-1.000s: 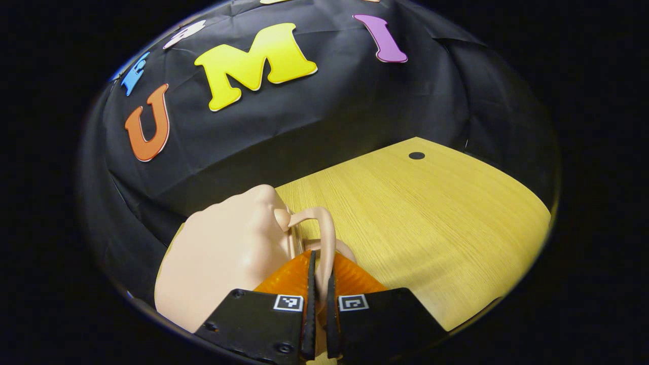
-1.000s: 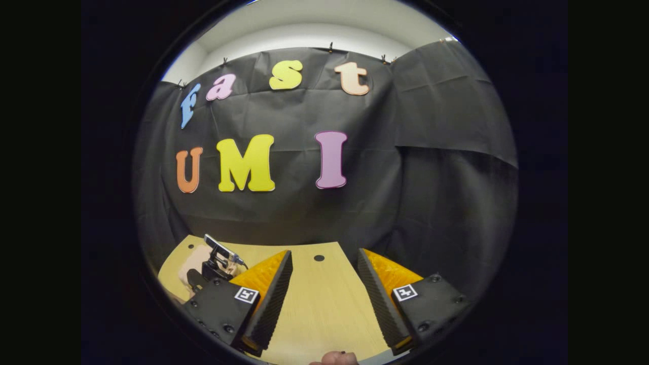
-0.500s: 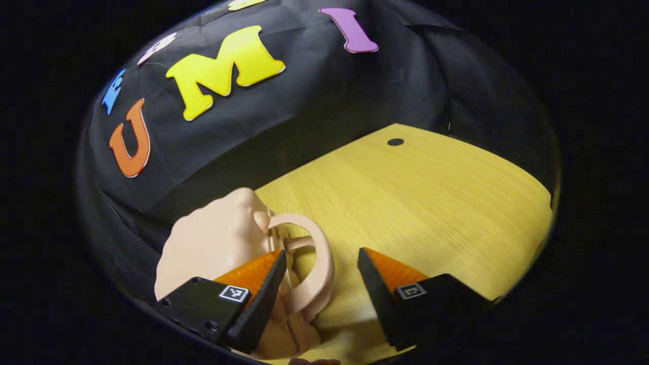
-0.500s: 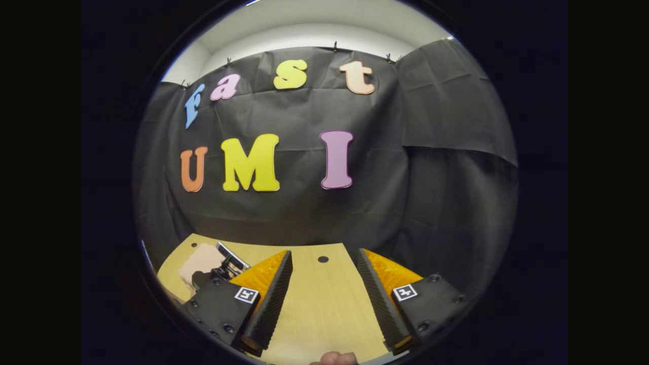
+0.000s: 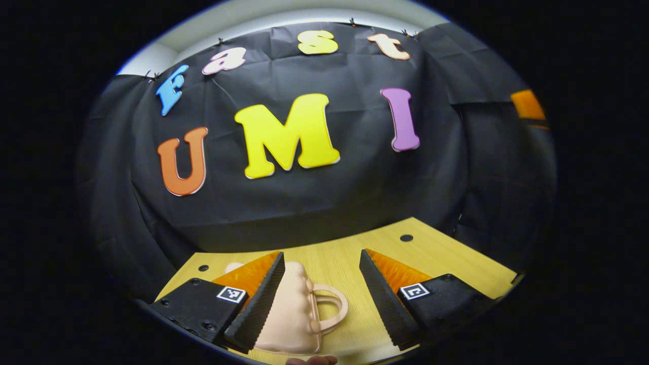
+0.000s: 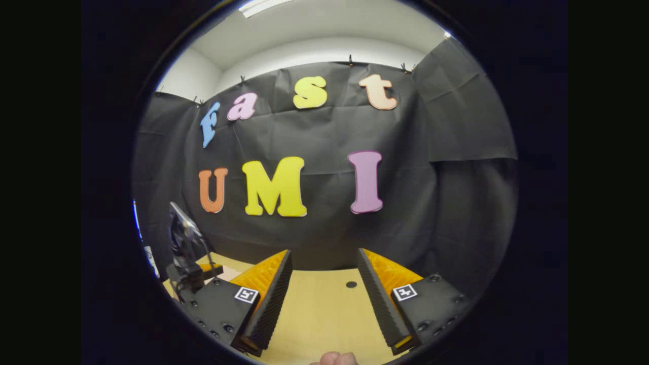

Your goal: First open the suitcase, pack the skin care products into it, and then close the suitcase.

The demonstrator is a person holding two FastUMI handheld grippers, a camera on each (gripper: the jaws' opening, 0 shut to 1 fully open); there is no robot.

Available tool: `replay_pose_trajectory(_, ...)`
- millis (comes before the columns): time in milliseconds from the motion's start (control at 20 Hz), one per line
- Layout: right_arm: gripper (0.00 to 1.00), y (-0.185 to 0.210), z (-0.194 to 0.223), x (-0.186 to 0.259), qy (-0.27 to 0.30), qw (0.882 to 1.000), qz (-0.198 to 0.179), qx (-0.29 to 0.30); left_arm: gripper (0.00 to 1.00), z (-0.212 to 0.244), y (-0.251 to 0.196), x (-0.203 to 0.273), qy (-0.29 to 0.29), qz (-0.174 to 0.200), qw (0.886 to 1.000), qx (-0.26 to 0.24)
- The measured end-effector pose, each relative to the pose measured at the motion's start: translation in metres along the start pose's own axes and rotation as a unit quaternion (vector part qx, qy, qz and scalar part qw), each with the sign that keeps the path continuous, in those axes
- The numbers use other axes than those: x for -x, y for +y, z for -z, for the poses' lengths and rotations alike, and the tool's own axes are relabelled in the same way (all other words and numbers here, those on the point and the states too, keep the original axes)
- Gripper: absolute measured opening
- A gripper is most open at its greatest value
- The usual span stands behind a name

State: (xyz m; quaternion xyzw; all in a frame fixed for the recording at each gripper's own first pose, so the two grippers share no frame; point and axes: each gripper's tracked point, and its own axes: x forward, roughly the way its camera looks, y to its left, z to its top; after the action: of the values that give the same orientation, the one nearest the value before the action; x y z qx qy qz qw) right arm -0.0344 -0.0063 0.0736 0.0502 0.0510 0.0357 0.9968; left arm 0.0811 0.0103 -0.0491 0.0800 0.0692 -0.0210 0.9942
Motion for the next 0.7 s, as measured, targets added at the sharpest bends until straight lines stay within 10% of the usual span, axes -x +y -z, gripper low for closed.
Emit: replay_pose_trajectory(700,0.76,0.067,0.010,-0.031,-0.016,1.000,-0.024,0.004,0.98,-0.073,0.066,0.053,-0.069,-0.052,0.993,0.086)
